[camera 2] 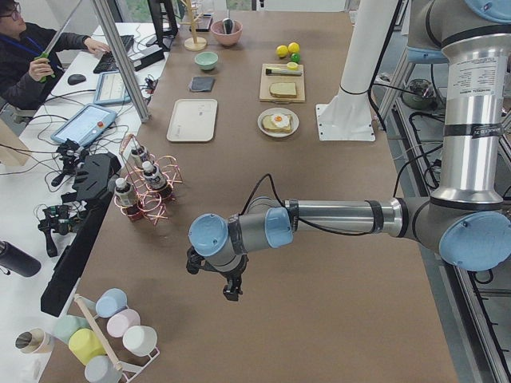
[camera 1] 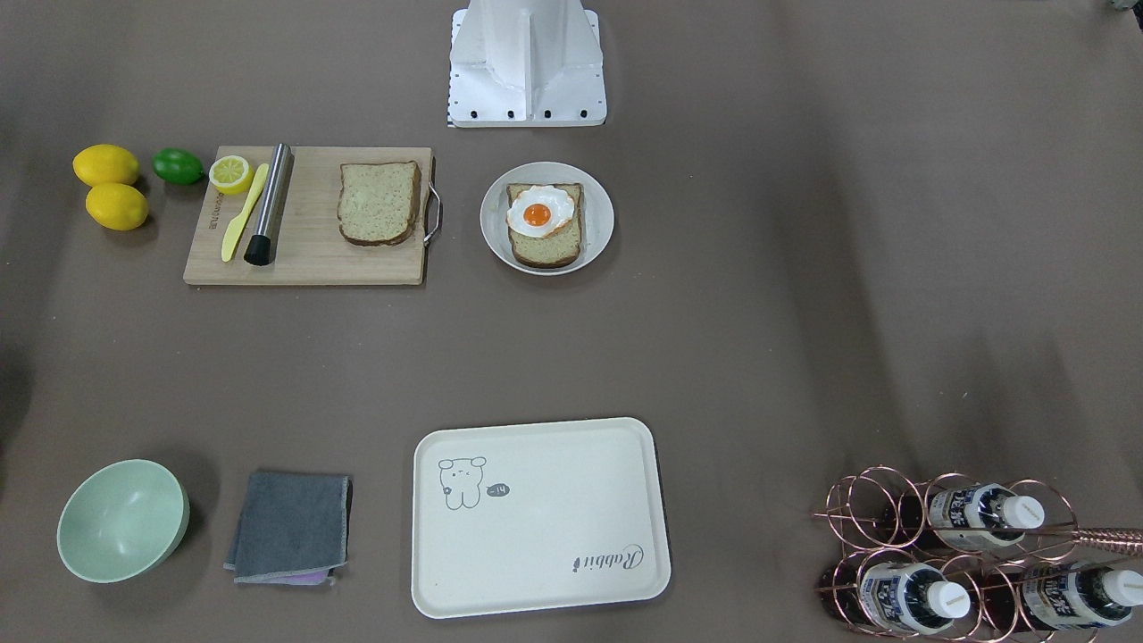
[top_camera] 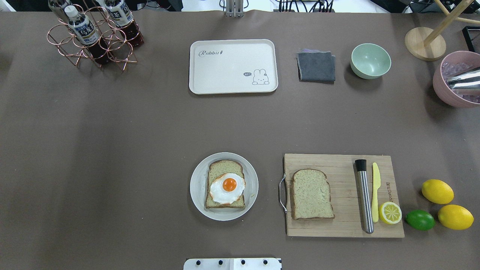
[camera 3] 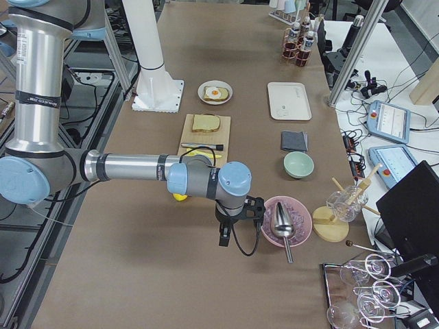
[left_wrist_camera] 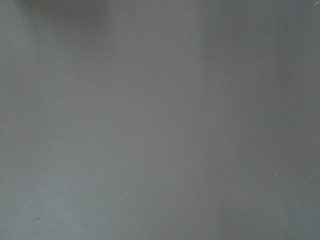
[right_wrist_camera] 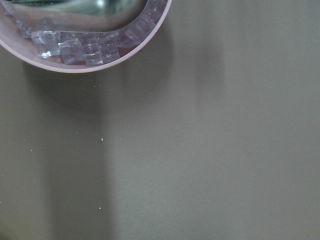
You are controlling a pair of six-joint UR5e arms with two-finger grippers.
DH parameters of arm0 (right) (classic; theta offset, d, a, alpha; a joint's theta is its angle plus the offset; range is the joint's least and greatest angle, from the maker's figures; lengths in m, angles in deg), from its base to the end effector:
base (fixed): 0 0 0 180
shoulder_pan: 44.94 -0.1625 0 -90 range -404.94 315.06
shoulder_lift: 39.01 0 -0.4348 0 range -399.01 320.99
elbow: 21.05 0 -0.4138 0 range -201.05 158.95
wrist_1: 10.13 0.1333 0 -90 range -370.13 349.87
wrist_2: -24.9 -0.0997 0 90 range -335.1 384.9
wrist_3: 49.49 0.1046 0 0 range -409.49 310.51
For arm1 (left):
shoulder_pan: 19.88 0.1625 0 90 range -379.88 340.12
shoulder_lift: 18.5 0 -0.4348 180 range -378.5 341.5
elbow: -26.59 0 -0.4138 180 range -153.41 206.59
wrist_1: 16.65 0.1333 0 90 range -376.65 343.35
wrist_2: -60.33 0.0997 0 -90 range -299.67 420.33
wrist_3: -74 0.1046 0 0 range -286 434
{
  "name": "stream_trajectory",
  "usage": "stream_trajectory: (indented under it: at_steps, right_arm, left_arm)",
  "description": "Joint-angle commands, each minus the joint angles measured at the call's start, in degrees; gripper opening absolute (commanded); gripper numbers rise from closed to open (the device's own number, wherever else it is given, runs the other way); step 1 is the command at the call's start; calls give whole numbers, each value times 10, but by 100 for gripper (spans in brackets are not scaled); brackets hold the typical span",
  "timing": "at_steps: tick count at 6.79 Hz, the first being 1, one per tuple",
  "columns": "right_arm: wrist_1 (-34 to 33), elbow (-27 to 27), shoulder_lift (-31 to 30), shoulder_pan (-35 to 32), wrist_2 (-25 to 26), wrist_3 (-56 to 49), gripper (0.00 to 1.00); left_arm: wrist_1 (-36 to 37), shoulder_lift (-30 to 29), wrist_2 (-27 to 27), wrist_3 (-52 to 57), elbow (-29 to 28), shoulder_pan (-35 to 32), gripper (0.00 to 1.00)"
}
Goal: Make sandwich and place on tray
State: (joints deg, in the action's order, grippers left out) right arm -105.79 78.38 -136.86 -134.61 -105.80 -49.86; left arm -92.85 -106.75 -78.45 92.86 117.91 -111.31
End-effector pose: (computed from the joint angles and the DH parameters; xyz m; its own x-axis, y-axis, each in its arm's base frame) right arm 0.0625 -0.4484 0.6680 0.7583 0.0356 0.6509 0.0106 0.9977 -0.0669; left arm -0.0666 -0.4787 0.6915 0.6268 0.1228 -0.7694 -0.1886 0.9821 0.0031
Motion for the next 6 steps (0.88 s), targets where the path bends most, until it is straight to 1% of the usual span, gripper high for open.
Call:
stream_trajectory:
  at_steps: [1,6]
  right_arm:
    - [0,1,1,6,12,1,100]
    - [0,1,1,6,7,3,100]
  left_arm:
    - [0,0,0,0,1,0,99]
    - [0,-1,0,0,1,0,99]
